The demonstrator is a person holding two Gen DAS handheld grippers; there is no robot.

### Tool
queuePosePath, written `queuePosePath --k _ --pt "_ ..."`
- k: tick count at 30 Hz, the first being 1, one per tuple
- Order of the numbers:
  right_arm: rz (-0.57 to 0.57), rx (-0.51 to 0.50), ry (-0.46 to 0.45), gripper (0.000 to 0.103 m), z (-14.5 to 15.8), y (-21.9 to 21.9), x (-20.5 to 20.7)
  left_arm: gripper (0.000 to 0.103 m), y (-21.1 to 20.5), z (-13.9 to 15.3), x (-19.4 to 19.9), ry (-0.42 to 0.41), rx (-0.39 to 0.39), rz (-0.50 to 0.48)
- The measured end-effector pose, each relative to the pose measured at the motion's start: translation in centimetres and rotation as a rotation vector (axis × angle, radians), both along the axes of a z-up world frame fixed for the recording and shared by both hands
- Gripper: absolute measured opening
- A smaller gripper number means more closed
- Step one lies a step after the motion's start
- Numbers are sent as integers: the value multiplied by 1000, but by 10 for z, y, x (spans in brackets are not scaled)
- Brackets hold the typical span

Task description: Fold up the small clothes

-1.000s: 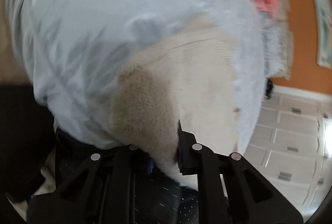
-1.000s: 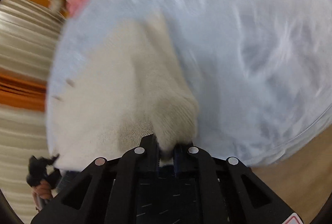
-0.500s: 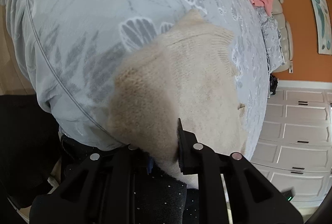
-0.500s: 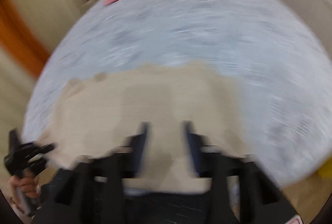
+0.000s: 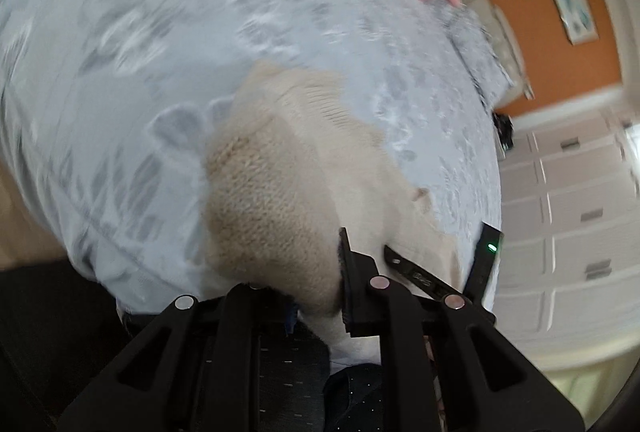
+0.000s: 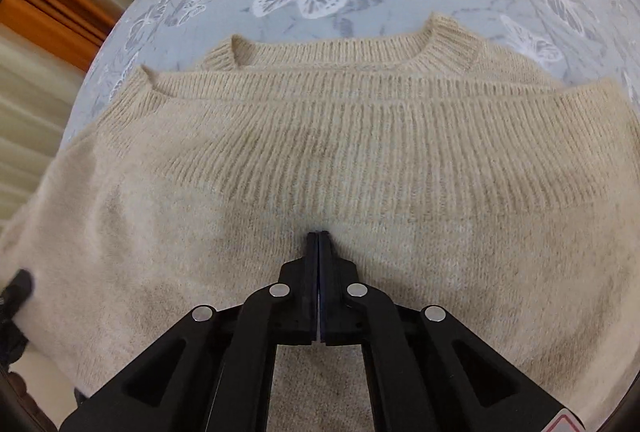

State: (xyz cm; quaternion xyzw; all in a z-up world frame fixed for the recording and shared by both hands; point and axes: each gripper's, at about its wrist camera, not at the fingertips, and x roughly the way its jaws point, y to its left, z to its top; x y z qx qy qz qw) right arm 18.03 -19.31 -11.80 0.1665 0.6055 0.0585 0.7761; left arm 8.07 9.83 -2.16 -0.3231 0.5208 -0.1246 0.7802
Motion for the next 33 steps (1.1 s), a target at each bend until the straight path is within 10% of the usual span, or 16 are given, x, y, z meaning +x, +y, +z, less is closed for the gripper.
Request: queuePosePath --k 11,18,23,33 --pt "-261 279 -175 7 53 -113 -77 6 -165 103 -23 -336 73 -411" --pt "-402 224 -118 12 48 -197 -174 8 -267 29 -54 -130 57 -603" --pt "-289 184 -186 49 70 -177 -179 77 -217 33 -69 -174 196 -389" --pt "-268 181 -223 50 86 -138 -175 88 -258 27 -6 -310 620 -392"
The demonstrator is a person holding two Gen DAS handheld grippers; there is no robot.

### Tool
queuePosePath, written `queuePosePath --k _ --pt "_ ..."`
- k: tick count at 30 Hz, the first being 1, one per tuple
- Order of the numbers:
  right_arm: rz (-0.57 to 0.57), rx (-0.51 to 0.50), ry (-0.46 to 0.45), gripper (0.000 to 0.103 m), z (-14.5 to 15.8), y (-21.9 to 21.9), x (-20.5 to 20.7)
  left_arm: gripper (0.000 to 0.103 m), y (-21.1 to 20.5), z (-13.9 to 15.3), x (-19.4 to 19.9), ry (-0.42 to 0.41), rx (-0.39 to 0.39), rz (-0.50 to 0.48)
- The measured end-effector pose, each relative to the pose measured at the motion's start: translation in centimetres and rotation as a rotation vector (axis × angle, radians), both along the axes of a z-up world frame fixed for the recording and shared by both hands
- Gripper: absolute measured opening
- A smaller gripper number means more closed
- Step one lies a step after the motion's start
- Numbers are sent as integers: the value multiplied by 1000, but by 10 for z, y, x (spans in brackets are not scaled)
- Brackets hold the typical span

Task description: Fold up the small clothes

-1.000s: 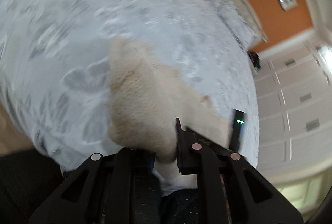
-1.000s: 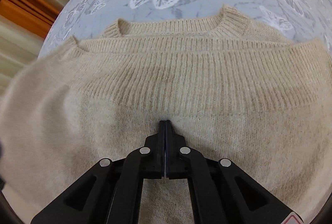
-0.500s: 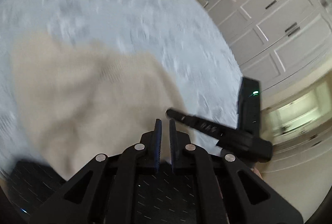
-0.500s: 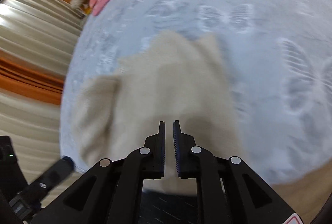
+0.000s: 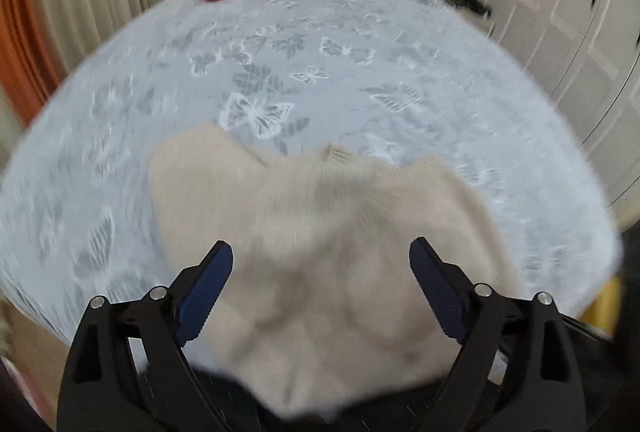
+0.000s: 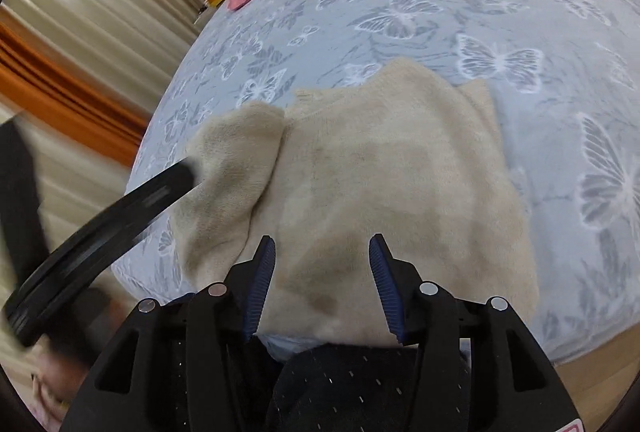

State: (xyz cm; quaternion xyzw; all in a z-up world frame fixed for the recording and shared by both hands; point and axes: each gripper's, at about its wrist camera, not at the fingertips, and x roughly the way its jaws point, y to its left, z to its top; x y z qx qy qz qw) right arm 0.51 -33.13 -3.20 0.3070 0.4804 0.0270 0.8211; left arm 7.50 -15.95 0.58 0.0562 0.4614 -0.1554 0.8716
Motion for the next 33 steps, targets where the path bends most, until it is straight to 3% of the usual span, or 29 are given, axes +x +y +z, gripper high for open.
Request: queuePosePath --k 3,4,5,8,11,14,17,19,20,21,23,24,25,27,28,29,31,33 --pt "-47 -11 14 52 1 -17 -18 87 -20 -33 31 68 100 2" --pt "-62 -14 20 53 1 -23 -24 82 -24 -42 37 83 116 -3" --pt "-81 -15 27 53 0 -30 -30 57 -21 -46 39 94 116 -10" --pt "-158 16 35 53 -2 -55 -48 16 -5 -54 49 170 20 8" --pt "-202 31 28 53 -5 -71 -59 11 15 -18 44 138 -126 36" --pt "-224 35 24 53 -8 -81 -64 11 16 48 16 40 -253 -47" --pt "-239 37 21 53 -8 -87 -68 11 -3 73 -11 32 -328 -165" --pt "-249 61 15 54 -8 -92 -70 12 -31 68 -37 45 -305 -264" --pt "-249 83 11 56 -9 -93 -70 18 -40 59 -44 58 -288 -289" --pt "-243 117 5 57 -11 -95 -69 20 -55 40 -53 102 -255 -325" --pt "-242 137 14 58 -13 -95 -66 42 -73 -1 -64 194 -176 -363" --pt "-234 142 28 58 -14 -93 -63 42 -77 -24 -75 226 -122 -373" --pt "-219 147 29 58 -12 -90 -60 42 -74 -31 -82 234 -118 -376" --pt "-181 149 13 62 -7 -84 -54 54 -57 -28 -96 216 -181 -353" --pt "-156 149 10 67 -4 -80 -47 70 -49 -24 -99 207 -208 -338" --pt "-133 149 7 69 -4 -77 -40 78 -34 -15 -102 183 -250 -303" --pt "-103 141 17 69 -8 -71 -24 78 -10 -4 -100 149 -298 -260" --pt "-86 159 53 70 -17 -66 -8 79 8 2 -96 133 -297 -217"
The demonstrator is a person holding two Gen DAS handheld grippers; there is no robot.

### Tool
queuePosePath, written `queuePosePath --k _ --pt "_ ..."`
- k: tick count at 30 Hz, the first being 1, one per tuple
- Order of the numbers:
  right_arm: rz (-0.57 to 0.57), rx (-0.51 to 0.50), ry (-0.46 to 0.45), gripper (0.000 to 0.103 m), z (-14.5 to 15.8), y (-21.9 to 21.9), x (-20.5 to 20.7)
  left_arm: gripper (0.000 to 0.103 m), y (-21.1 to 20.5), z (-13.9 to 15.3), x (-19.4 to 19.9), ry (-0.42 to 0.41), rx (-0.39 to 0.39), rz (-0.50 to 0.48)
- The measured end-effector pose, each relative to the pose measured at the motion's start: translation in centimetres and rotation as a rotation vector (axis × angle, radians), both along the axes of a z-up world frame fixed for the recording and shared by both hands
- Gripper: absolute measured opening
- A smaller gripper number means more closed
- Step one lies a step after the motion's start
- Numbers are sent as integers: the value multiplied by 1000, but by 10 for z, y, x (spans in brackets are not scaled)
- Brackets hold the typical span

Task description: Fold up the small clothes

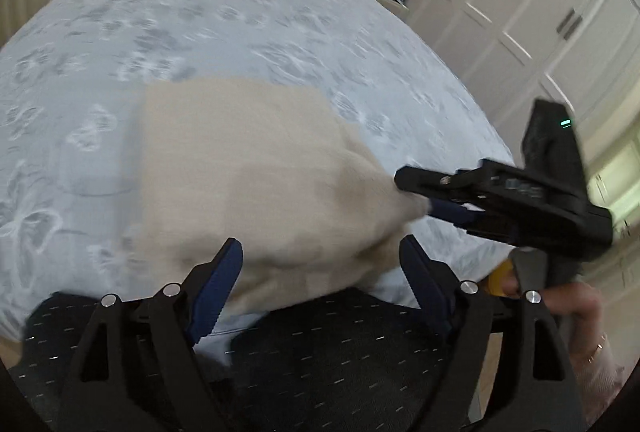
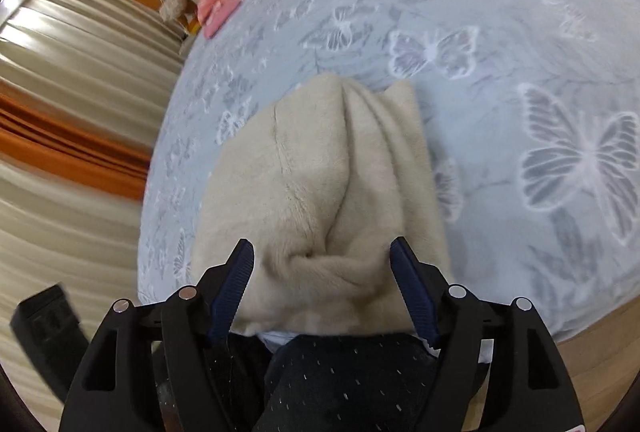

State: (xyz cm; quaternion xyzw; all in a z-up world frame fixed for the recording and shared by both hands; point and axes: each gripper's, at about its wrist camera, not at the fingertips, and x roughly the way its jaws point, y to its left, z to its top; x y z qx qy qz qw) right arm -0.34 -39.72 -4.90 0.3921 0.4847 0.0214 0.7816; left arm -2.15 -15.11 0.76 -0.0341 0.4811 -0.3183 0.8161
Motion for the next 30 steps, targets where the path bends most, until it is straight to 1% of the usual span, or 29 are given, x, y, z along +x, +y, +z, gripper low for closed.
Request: queuePosePath --k 2,4,5,6,7,8,9,10,11,12,13,14,15,16,17,18,19,20,22,23,24,26,27,28,30 --pt "6 42 19 70 -8 6 10 80 18 0 5 25 -7 48" --pt "7 73 29 71 -16 12 16 83 41 -3 14 97 -61 120" --pt "6 81 28 56 -19 14 19 83 54 -7 19 146 -94 168" --pt "24 77 27 34 -20 18 24 83 61 -8 19 175 -112 193" --pt "35 70 17 28 -15 19 25 83 67 -11 24 198 -119 215" --pt "26 60 -31 26 -1 19 22 83 73 -14 26 217 -114 239" --pt "19 46 -74 25 13 18 18 83 76 -14 29 221 -111 246" --pt "5 13 -132 25 35 16 9 83 79 -12 29 217 -108 249" --pt "-1 -8 -161 25 47 14 4 83 81 -9 29 206 -106 250" --pt "-6 -48 -189 25 59 14 -6 83 82 -5 27 183 -97 247" --pt "-11 -114 -183 25 62 14 -14 83 83 -3 25 172 -90 243" --pt "-14 -166 -156 25 57 14 -18 83 84 -3 25 167 -85 238" --pt "-3 -241 -64 26 33 14 -18 83 82 -5 25 168 -79 235" --pt "15 -254 12 26 9 13 -17 83 80 -9 27 179 -74 236" --pt "29 -239 77 27 -14 12 -16 83 79 -13 28 197 -73 236" --pt "26 -194 130 27 -37 11 -18 83 76 -18 29 224 -77 232" --pt "-7 -144 118 28 -41 8 -24 83 74 -22 29 245 -75 229" --pt "-35 -117 82 33 -33 6 -29 83 71 -24 30 251 -70 225" --pt "-69 -86 31 37 -16 3 -35 84 66 -25 28 242 -33 211" --pt "-72 -84 16 41 -8 3 -35 85 64 -27 28 240 -18 207" --pt "-69 -93 15 44 -4 3 -35 85 63 -30 29 249 -19 204" --pt "-61 -136 27 54 2 1 -33 87 64 -35 35 294 -48 219" --pt "-63 -141 34 57 2 -1 -30 87 65 -37 39 317 -66 229" --pt "-67 -140 42 61 2 -5 -29 88 65 -39 43 341 -86 239" --pt "-83 -117 53 65 -4 -14 -27 91 64 -46 55 394 -129 249"
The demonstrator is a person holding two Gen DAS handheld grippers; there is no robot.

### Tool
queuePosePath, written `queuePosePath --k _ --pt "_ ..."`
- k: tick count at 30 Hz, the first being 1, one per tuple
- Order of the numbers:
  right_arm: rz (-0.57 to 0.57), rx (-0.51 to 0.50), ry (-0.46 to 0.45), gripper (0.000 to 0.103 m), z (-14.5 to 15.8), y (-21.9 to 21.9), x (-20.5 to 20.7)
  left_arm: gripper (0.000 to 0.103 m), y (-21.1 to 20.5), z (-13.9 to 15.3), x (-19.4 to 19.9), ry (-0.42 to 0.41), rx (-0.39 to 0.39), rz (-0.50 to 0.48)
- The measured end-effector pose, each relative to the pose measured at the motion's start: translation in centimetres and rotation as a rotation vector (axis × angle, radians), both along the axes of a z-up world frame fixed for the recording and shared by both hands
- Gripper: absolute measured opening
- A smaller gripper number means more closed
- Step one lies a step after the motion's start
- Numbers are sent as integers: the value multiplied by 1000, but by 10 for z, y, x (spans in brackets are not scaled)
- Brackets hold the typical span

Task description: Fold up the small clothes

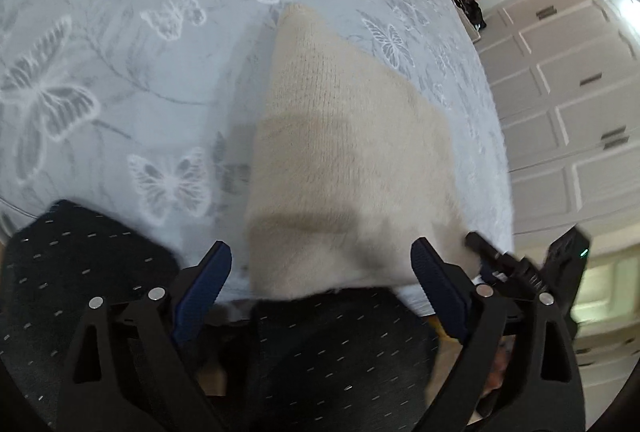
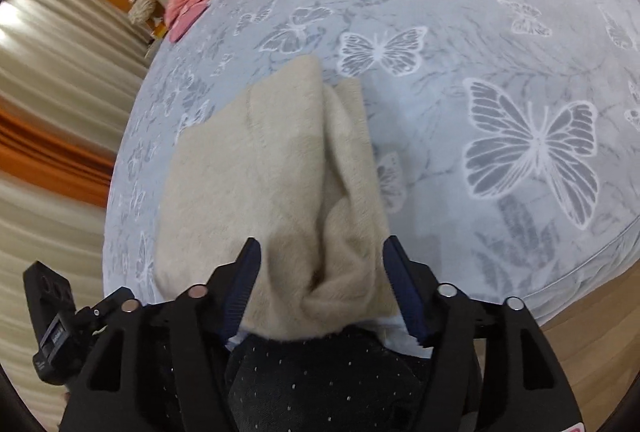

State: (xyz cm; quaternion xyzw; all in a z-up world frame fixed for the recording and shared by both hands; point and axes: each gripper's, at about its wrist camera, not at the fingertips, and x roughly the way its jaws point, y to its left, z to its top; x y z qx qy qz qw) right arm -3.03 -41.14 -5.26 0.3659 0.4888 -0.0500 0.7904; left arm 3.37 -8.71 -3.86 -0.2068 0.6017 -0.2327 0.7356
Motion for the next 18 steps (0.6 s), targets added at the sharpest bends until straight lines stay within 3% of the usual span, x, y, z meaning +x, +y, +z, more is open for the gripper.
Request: queuePosePath --k 2,5,8,9,10,11,14,18 --pt "0 40 0 78 -7 -5 9 93 -3 -9 11 39 -23 10" --pt "23 121 66 80 -35 -3 28 93 -8 -36 27 143 -36 49" --pt "-4 145 122 85 -61 2 36 94 -10 -72 35 313 -96 96" --pt "-10 164 125 83 -68 3 39 90 -11 -82 36 370 -135 102" --pt "-14 177 114 64 -68 4 41 80 -12 -85 38 389 -148 101" --pt "-9 190 97 43 -65 5 43 66 -13 -80 42 371 -130 87" --pt "16 169 -41 32 -18 5 54 49 -13 -52 54 299 -152 36" --pt "63 78 -251 29 65 15 57 44 2 32 67 32 -193 -14"
